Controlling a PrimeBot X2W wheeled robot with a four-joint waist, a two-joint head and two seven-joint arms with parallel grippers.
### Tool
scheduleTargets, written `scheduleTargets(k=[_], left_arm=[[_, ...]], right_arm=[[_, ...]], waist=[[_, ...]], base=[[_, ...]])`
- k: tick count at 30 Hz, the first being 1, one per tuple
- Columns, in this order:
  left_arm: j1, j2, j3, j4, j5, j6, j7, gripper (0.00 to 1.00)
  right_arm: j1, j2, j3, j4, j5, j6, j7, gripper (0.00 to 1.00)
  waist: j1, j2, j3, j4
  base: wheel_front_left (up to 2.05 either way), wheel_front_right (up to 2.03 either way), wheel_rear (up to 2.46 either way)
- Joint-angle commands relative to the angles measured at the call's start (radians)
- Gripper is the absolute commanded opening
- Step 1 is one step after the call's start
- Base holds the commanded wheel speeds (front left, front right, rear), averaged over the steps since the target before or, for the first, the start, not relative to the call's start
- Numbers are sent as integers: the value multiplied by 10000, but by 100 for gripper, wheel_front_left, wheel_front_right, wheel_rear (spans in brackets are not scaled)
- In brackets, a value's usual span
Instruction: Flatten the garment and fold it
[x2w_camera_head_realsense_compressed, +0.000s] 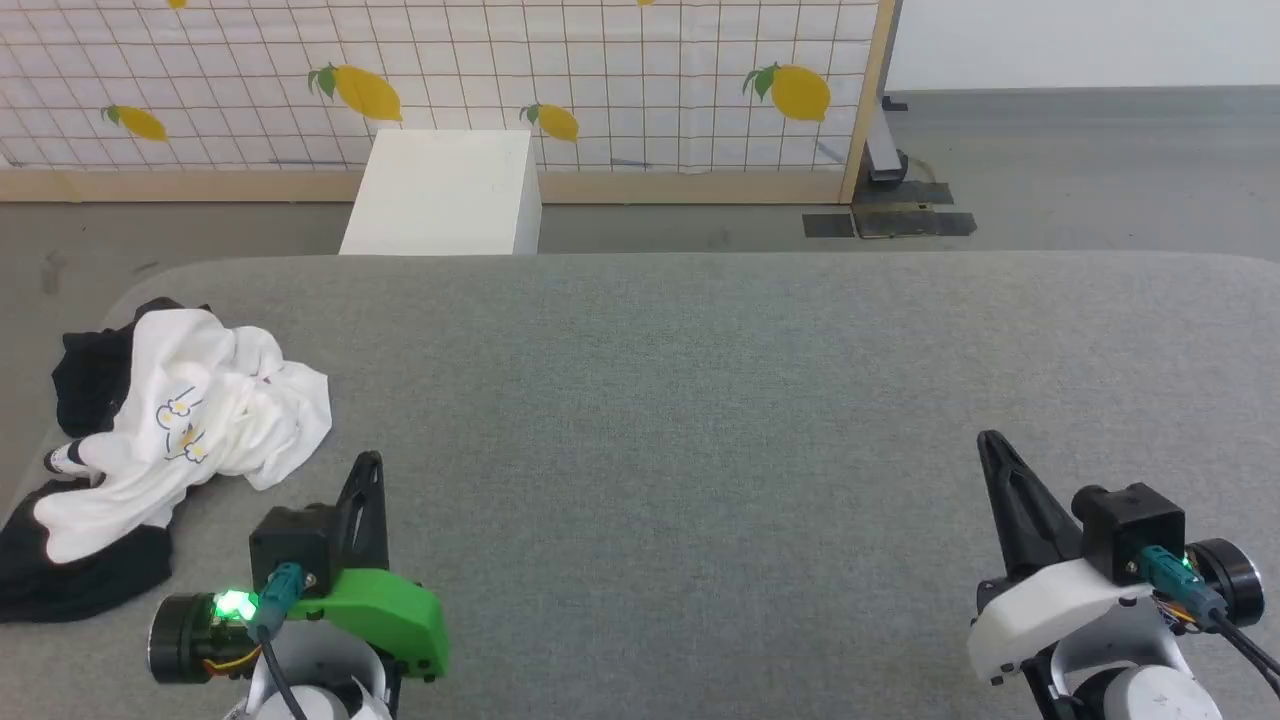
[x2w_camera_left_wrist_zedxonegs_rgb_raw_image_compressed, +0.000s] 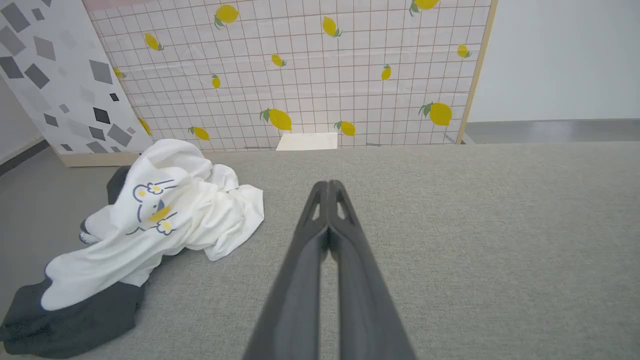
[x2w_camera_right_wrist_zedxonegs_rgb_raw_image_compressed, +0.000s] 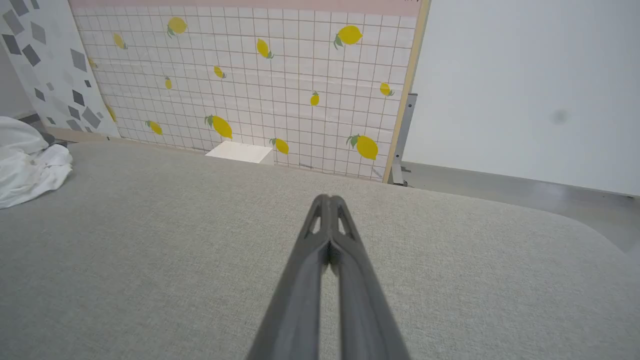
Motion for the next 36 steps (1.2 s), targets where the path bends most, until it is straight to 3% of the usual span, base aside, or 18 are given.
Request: scheduleTargets(k=[1, 21, 22, 23, 24, 25, 36], left_arm=[[112, -34, 30, -26, 105, -11, 14, 0], [112, -34, 30, -26, 105, -11, 14, 0], [0, 0, 0, 0, -1, 1, -1, 100], [-1, 2, -10, 2, -5, 1, -1, 100], [-2, 2, -20, 3, -8, 2, -3, 0], [-2, 2, -24, 3, -10, 2, -2, 100], [-56, 1, -111, 136, -186, 147, -212, 100]], right_arm=[[59, 3, 12, -47, -60, -15, -1, 0], [59, 3, 12, -47, -60, -15, -1, 0], [0, 0, -2, 2, 3, 0, -1, 100], [0, 0, -4, 6, 7, 0, -1, 100], [0, 0, -6, 8, 9, 0, -2, 0], [0, 0, -6, 10, 8, 0, -2, 100], [7, 0, -68, 57, 147, -1, -175, 100]], waist=[[0, 0, 0, 0], [0, 0, 0, 0], [0, 0, 0, 0], [0, 0, 0, 0], [0, 0, 0, 0], [0, 0, 0, 0], [0, 0, 6, 162]], base=[[0, 0, 0], [0, 0, 0], [0, 0, 0], [0, 0, 0], [0, 0, 0], [0, 0, 0], [0, 0, 0]])
